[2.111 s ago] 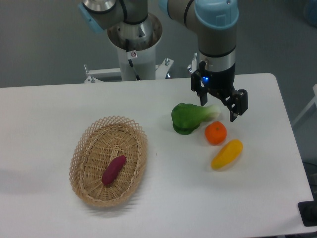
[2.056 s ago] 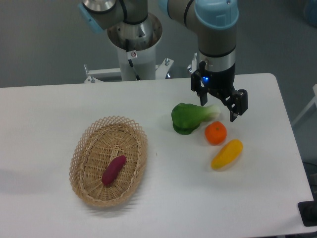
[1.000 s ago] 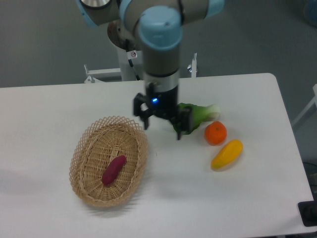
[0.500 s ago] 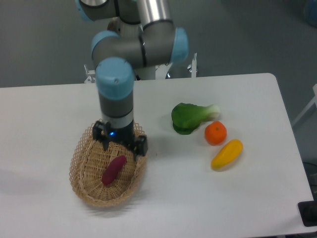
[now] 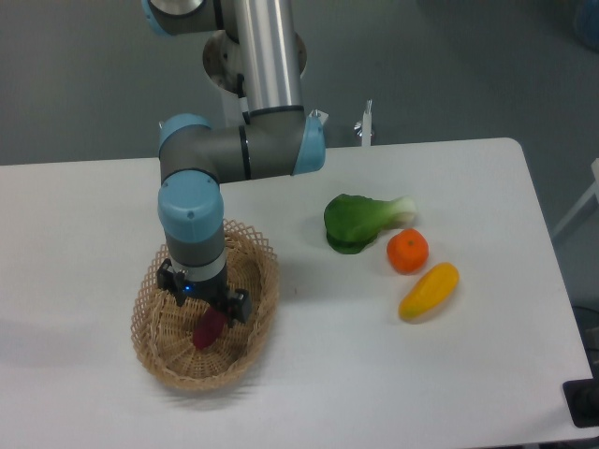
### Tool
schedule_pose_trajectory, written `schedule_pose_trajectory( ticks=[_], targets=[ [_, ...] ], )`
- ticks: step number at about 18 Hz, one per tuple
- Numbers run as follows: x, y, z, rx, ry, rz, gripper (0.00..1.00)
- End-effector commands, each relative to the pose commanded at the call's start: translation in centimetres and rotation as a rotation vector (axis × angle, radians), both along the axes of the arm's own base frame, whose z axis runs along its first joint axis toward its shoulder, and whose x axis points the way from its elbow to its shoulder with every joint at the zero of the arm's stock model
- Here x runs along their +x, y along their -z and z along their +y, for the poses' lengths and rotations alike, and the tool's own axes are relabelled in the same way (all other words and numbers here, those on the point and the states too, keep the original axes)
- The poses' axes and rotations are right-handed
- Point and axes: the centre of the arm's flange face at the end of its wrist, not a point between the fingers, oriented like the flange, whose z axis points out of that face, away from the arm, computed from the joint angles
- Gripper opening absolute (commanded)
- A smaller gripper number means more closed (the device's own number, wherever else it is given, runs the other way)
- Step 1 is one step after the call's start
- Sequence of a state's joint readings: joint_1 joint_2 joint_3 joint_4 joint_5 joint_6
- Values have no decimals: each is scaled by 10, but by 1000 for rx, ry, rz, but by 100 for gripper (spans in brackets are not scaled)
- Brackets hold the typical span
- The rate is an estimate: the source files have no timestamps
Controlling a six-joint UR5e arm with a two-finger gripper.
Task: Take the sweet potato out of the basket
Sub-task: 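Lower the gripper into the basket and close on the sweet potato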
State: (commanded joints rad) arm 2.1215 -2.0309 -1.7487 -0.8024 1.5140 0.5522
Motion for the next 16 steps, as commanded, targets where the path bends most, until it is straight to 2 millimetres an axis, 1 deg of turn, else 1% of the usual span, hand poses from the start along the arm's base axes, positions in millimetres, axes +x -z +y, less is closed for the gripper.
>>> schedule_pose_trajectory(
  ticks=[2, 7, 9, 10, 11, 12, 14, 16],
  targets=[
    [2, 6, -2, -10, 3, -4, 100],
    [2, 14, -1, -11, 3, -5, 100],
    [3, 13, 0, 0, 6, 4, 100],
    [2, 13, 1, 4, 5, 11, 93],
    [2, 12, 0, 0, 5, 20, 83],
    [3, 12, 0, -3, 6, 25, 75],
    [3, 12, 0, -3, 8, 26, 62],
    [2, 12, 0, -4, 7, 27, 57]
  ],
)
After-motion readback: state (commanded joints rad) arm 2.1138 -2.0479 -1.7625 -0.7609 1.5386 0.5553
